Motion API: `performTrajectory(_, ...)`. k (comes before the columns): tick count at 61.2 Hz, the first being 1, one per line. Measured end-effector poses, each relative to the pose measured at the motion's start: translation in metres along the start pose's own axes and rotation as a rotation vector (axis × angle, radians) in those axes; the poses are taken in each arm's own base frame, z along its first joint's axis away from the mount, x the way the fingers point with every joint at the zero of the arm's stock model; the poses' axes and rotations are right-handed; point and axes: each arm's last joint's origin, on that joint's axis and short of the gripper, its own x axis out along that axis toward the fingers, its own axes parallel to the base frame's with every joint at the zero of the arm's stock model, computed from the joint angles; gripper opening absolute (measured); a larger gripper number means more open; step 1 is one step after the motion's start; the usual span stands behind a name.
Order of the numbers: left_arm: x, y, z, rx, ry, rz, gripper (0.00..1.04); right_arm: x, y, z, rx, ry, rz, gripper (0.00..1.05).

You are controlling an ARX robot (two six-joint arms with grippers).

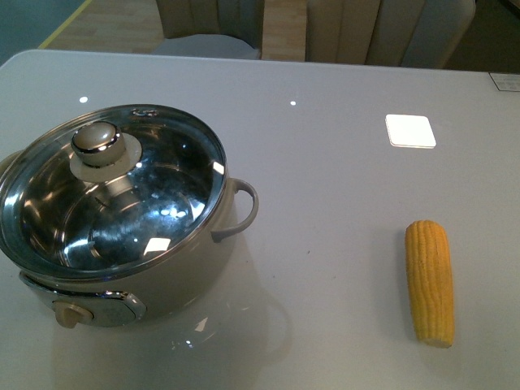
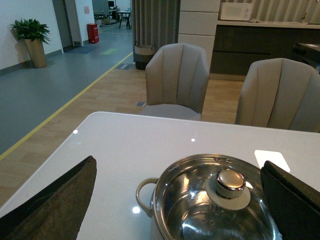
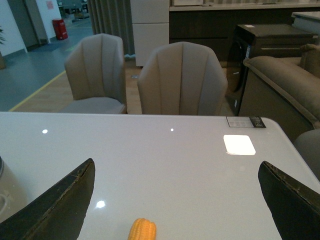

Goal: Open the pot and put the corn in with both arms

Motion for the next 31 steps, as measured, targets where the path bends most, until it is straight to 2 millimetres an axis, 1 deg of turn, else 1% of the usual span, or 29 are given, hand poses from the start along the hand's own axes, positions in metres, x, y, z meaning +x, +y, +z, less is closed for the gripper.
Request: performTrajectory(31,0.0000,0.0000,0.0000,0.000,0.000,0.000,0.98,0.0000,0.0000,0.0000,0.000,0.000,0.000,0.96)
